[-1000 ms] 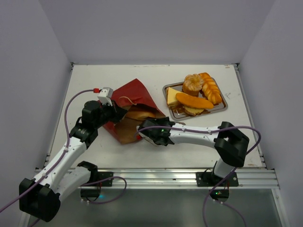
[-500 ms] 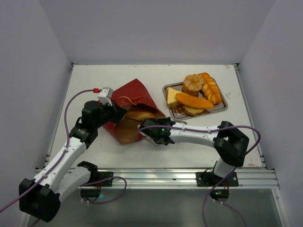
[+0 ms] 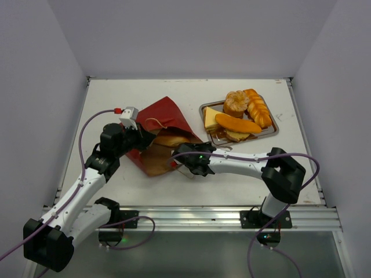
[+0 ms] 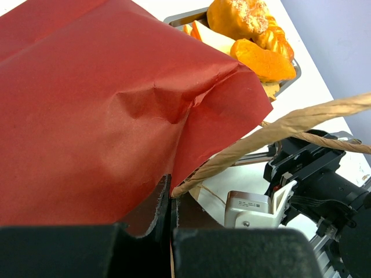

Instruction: Take the fake bread out of the paper bag

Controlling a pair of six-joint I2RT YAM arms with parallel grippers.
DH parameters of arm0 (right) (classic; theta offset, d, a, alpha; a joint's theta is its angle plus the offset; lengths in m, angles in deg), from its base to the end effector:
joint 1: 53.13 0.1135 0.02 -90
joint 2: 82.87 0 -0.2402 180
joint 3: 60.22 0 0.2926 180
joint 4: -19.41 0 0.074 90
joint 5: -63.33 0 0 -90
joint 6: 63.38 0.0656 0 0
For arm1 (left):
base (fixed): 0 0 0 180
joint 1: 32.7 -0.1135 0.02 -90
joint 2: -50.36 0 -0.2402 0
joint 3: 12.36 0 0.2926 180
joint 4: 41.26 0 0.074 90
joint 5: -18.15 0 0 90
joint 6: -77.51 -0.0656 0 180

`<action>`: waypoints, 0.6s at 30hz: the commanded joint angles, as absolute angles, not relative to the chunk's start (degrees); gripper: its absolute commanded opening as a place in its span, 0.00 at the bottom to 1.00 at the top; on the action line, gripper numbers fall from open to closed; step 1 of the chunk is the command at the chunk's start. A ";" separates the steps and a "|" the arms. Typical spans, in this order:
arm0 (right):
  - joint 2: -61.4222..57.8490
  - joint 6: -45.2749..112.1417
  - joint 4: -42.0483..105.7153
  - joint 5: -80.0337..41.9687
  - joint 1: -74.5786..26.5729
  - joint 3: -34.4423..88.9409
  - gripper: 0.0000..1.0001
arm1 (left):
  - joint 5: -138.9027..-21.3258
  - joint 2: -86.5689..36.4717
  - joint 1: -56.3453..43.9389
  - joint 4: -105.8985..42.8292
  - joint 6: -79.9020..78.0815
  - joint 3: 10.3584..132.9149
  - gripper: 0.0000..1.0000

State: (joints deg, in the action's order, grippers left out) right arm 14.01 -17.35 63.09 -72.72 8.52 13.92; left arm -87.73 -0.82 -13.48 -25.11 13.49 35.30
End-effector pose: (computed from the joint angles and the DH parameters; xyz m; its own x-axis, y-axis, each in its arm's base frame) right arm 0.2156 0.3001 0.1293 0.0159 -0.9853 0.1702 -0.6433 -0.1404 -0.7526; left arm 0.2685 -0.1126 0.2365 -0.5310 -0.2611 -0.8061 0.3641 0.7887 -0.4953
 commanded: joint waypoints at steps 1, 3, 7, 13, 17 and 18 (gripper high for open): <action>11.53 -18.12 62.53 -76.33 7.78 14.11 0.43 | -88.55 -0.36 -13.37 -26.88 13.61 36.12 0.00; 11.62 -18.12 62.53 -76.42 7.69 14.02 0.43 | -88.55 -0.44 -13.37 -26.97 13.61 36.29 0.00; 12.49 -18.12 62.53 -76.86 7.43 13.75 0.39 | -88.64 -0.62 -13.37 -27.23 13.70 36.21 0.00; 13.99 -17.85 62.53 -76.95 6.81 14.28 0.22 | -88.64 -0.62 -13.28 -27.06 13.53 36.56 0.00; 13.90 -17.77 62.53 -76.77 6.55 14.37 0.15 | -88.64 -0.53 -13.28 -26.88 13.53 36.56 0.00; 13.81 -17.68 62.53 -76.60 6.46 14.37 0.13 | -88.64 -0.53 -13.28 -26.88 13.53 36.56 0.00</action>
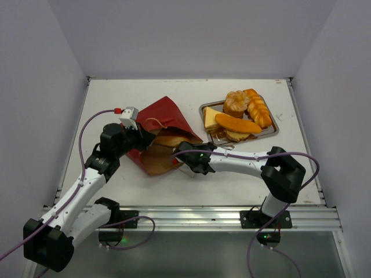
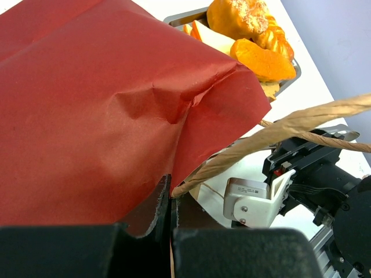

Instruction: Take the fake bread out of the paper bag

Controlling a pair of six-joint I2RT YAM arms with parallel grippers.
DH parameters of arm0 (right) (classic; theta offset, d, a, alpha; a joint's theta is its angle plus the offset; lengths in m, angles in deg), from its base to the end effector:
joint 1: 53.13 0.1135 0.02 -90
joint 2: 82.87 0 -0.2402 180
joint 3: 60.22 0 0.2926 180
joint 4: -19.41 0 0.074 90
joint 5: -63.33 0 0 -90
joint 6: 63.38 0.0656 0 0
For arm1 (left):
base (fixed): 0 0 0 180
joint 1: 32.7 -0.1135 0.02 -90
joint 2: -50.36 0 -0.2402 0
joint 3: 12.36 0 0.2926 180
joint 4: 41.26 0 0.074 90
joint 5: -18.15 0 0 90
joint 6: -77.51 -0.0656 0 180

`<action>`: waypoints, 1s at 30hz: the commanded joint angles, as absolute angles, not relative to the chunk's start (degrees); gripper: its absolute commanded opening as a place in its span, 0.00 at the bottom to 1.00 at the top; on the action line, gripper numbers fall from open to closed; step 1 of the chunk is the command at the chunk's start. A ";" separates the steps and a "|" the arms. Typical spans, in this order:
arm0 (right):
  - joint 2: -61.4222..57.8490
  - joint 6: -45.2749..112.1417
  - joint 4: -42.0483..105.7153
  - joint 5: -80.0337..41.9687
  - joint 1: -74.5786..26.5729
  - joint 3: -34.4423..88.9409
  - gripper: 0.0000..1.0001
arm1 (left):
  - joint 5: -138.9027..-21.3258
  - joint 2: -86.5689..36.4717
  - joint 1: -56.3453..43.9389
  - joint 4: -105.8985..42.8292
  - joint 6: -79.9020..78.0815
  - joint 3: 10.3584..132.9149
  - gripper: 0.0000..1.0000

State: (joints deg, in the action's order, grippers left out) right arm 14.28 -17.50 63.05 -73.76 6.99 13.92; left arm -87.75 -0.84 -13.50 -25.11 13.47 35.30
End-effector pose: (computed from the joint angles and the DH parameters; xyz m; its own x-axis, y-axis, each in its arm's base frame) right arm 0.2241 0.2936 0.1285 -0.0181 -0.9828 0.1836 -0.6384 -0.1300 -0.7587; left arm 0.2685 -0.1125 0.2364 -0.5312 -0.2608 -0.8061 0.3641 0.7888 -0.4951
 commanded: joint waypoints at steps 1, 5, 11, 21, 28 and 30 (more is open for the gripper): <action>13.64 -17.68 62.53 -76.33 6.46 14.37 0.12 | -88.64 -0.53 -13.28 -26.97 13.61 36.56 0.00; 11.36 -17.42 62.70 -74.14 6.29 14.37 0.09 | -88.73 -0.44 -13.28 -26.88 13.61 36.47 0.00; 5.73 -14.60 66.30 -67.20 6.02 15.60 0.08 | -88.82 0.17 -13.37 -26.79 13.61 36.56 0.00; 3.00 -12.32 68.59 -62.27 4.00 15.16 0.07 | -88.82 0.17 -13.28 -26.79 13.88 36.91 0.00; 3.79 -10.21 69.55 -58.14 2.86 16.30 0.11 | -88.90 0.17 -13.28 -26.97 14.05 37.17 0.00; 3.97 -9.33 70.00 -57.00 2.51 17.00 0.14 | -88.90 0.26 -13.28 -26.80 13.97 37.17 0.00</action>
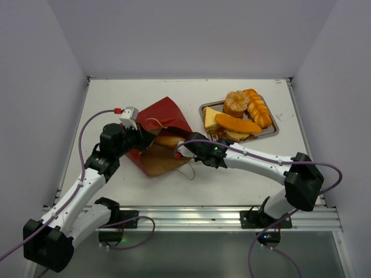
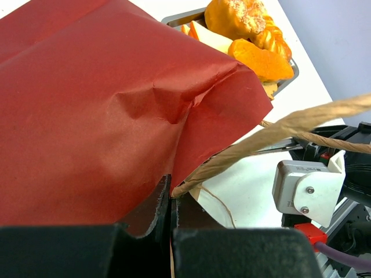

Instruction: Take the fake bread out of the paper bag

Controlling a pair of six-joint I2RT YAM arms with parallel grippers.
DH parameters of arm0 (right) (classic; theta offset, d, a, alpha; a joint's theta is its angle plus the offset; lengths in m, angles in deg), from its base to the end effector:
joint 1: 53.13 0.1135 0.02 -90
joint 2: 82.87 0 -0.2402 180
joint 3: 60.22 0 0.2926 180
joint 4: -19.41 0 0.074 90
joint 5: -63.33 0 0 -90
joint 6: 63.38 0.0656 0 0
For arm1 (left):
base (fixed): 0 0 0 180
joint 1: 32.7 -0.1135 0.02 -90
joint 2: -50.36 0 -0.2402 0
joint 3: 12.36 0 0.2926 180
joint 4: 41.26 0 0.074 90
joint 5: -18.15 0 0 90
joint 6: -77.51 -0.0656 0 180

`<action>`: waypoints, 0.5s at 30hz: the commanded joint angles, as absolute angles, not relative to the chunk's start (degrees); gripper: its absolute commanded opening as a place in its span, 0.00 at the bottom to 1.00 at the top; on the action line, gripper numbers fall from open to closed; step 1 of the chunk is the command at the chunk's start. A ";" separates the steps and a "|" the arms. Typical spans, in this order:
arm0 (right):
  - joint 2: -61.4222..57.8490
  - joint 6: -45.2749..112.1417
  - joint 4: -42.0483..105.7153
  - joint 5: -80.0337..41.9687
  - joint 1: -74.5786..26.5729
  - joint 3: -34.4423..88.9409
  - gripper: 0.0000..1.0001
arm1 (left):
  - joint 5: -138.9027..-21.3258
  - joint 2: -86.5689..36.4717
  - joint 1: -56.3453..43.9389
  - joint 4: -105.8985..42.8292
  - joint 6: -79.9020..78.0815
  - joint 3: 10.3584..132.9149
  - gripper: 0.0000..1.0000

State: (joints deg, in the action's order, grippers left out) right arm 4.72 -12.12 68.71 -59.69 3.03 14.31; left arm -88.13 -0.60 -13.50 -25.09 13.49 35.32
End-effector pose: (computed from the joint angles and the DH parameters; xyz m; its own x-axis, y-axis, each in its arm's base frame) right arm 0.2273 0.2748 0.1731 -0.0371 -0.9975 -0.0598 -0.7421 0.0675 -0.6668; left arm 0.2678 -0.1127 0.2377 -0.5303 -0.2606 -0.8068 0.3704 0.7847 -0.4970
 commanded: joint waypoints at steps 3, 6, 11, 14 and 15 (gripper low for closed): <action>3.79 -8.10 70.52 -53.58 1.19 17.62 0.17 | -88.90 0.61 -13.28 -26.62 13.97 37.08 0.00; 3.97 -7.48 71.23 -50.85 -0.13 18.06 0.19 | -88.90 0.79 -13.28 -26.53 13.88 36.91 0.00; 4.58 -7.05 71.05 -48.57 -0.57 18.41 0.26 | -88.99 0.79 -13.28 -26.79 13.97 36.82 0.00; 5.55 -7.22 69.65 -48.82 -0.57 18.50 0.30 | -89.08 0.70 -13.28 -27.14 14.23 36.91 0.00; 5.90 -7.22 69.30 -48.82 -0.66 18.59 0.30 | -89.17 0.61 -13.28 -27.15 14.32 36.91 0.00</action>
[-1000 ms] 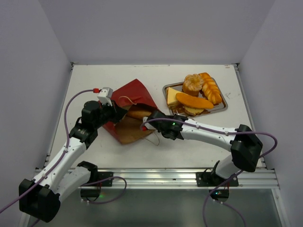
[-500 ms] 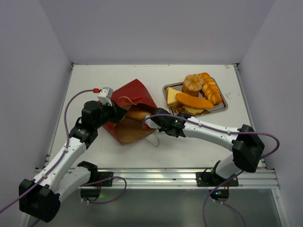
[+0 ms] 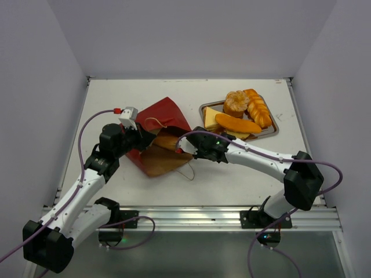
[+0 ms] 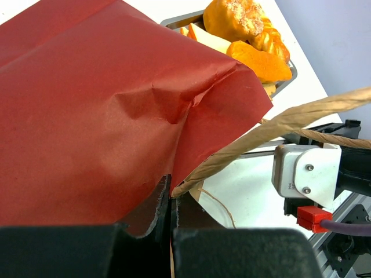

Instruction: Take the fake bread out of the paper bag

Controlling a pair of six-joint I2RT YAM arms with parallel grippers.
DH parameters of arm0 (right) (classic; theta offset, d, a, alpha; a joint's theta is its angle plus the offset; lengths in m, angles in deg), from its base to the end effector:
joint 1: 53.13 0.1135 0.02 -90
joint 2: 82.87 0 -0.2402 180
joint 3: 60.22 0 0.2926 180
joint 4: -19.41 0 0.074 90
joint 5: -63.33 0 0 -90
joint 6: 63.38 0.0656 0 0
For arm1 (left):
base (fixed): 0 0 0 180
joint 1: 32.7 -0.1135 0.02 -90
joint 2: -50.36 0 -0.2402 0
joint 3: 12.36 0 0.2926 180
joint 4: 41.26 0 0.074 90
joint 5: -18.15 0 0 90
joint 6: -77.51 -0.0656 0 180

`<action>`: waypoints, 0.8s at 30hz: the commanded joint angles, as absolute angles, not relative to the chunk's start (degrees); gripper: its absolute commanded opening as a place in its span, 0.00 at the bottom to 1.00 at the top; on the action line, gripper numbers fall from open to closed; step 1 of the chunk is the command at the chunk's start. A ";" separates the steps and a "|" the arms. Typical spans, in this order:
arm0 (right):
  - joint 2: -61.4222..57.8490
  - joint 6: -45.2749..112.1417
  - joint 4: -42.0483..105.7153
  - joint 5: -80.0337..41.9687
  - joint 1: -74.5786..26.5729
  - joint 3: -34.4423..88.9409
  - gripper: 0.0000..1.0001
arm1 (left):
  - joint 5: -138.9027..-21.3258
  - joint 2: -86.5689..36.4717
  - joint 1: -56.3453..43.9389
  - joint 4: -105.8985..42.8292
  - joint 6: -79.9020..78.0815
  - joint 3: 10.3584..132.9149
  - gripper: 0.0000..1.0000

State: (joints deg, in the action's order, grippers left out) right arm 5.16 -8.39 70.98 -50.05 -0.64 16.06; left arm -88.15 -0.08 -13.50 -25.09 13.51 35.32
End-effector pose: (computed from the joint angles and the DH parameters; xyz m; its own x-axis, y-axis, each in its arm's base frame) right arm 0.2389 0.2685 0.1740 -0.0901 -0.9823 -0.1643 -0.8196 0.1669 -0.5480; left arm 0.2667 -0.1124 0.2402 -0.5236 -0.2632 -0.8103 0.3747 0.7830 -0.4965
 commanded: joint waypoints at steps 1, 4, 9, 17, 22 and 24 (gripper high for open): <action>6.42 -7.22 68.86 -48.73 -0.66 18.94 0.31 | -89.25 0.61 -13.28 -27.15 14.40 37.00 0.00; 7.39 -6.87 68.59 -48.12 -0.75 19.81 0.31 | -89.26 0.52 -13.28 -27.06 14.32 37.08 0.00; 8.19 -7.31 67.89 -48.03 -0.92 20.34 0.33 | -89.43 0.70 -13.28 -26.88 14.14 37.08 0.00; 4.33 -6.87 68.24 -46.19 -0.92 19.82 0.36 | -89.61 1.58 -13.28 -26.18 13.88 37.08 0.00; 0.81 -6.60 69.12 -45.57 -0.92 18.33 0.38 | -89.69 1.67 -13.28 -26.44 14.14 37.08 0.00; -0.24 -6.43 69.82 -45.40 -0.92 17.54 0.39 | -89.69 1.67 -13.37 -26.53 14.32 37.26 0.00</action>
State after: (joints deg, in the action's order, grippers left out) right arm 3.46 -7.79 69.87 -46.44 -0.71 18.07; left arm -88.28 0.78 -13.50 -25.05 13.51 35.32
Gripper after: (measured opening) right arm 0.382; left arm 0.013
